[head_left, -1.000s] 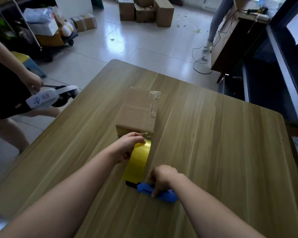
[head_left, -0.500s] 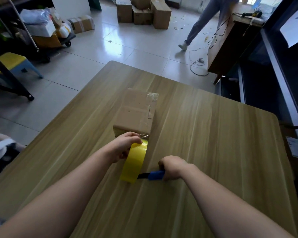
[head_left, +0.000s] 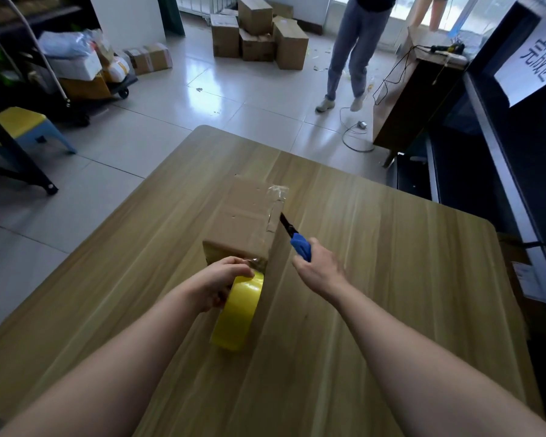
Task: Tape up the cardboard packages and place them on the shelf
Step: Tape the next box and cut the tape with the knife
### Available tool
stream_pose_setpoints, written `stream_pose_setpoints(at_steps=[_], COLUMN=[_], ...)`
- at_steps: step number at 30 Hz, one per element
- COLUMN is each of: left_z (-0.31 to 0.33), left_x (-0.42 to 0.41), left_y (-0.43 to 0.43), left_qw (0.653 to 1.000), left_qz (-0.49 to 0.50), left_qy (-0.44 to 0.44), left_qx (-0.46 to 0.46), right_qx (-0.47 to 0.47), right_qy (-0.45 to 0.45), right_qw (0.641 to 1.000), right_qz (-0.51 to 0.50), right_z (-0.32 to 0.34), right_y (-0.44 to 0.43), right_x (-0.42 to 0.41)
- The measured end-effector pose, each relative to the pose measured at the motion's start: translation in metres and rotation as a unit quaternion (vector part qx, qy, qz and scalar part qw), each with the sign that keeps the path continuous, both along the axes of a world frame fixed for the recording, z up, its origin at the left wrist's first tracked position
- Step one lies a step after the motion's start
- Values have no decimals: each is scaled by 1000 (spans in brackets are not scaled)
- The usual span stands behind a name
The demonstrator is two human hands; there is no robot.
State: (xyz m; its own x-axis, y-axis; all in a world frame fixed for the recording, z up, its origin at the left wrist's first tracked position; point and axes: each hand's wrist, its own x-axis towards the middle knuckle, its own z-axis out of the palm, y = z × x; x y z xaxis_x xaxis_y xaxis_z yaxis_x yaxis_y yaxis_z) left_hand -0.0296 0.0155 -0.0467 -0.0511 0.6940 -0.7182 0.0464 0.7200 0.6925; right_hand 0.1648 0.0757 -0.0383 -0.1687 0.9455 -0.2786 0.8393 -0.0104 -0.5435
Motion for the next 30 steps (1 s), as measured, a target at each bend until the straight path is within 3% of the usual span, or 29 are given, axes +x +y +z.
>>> stream_pose_setpoints(at_steps=[3,9,12,17,30], left_z=[-3,-6,-5,-9,-12], left_x=[0,-6,-6,-4,-4], left_y=[-2,-9,-10,-8,-8], left_qw=[1000,999,998,999,999], left_qz=[9,-6,7,33,30], left_qy=[-12,-49,-58,-39,-25], left_qx=[-5,3,6,-2,-17], right_qx=[-52,-40,0,52,43], right_qy=[88,67,-22,-198,-269], right_qw=[995,996,997,968,949], right_qz=[1,35,75,147,161], right_z=[1,-14,-12,8,8], right_y=[7,8,5,-6,-22], right_x=[-29,-52,-42,-29,-28])
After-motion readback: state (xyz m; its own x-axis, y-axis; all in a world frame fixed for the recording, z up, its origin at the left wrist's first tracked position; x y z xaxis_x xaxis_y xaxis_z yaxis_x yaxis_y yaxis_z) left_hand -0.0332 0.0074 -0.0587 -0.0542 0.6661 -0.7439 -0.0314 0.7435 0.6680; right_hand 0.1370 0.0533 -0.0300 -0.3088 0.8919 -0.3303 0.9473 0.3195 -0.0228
